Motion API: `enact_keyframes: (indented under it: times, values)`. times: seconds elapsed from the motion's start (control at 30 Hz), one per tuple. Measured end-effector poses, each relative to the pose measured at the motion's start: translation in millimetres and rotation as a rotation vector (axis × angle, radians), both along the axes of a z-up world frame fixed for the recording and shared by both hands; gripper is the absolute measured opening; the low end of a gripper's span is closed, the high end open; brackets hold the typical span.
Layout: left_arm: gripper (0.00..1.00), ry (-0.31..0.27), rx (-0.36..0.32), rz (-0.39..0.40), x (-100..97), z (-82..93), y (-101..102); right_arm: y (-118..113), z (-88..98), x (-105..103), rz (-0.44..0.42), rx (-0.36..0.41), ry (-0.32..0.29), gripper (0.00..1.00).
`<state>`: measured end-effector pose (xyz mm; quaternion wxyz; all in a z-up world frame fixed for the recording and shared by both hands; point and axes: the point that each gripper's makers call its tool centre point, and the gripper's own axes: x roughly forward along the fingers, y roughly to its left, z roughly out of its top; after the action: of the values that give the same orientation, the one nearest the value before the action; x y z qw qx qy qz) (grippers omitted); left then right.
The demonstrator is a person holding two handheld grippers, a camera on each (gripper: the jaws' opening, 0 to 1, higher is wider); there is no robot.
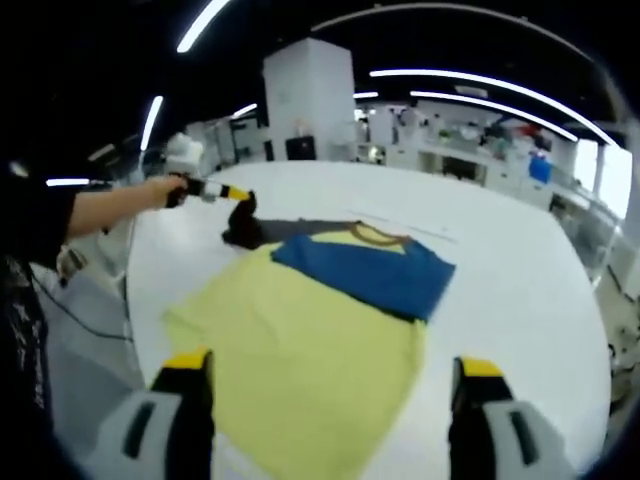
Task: Fold the garment on the visible template until the final outline fits inside the template.
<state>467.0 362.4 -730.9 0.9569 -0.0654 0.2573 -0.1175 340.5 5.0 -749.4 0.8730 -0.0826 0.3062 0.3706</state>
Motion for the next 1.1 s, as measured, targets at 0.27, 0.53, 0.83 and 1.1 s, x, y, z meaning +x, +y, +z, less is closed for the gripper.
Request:
enact_keyframes:
  times: [0.27,0.53,0.83,1.1]
  values:
    - [0.0,-0.038,0.036,0.0,5.8,20.1,-6.4,2.7,2.3,-7.2,0.011,0.005,-0.009,0.99]
    - [0.0,-0.064,0.002,-0.03,8.3,42.7,-21.6,8.9,3.1,-11.3,0.021,0.032,-0.006,0.99]
    - [0.0,-0.083,-0.009,-0.073,12.3,57.9,-41.4,9.9,1.8,-16.0,0.031,0.029,-0.003,0.99]
    - [0.0,-0.103,-0.033,-0.136,18.9,68.3,-75.8,8.9,0.2,-18.8,0.043,0.016,-0.005,0.99]
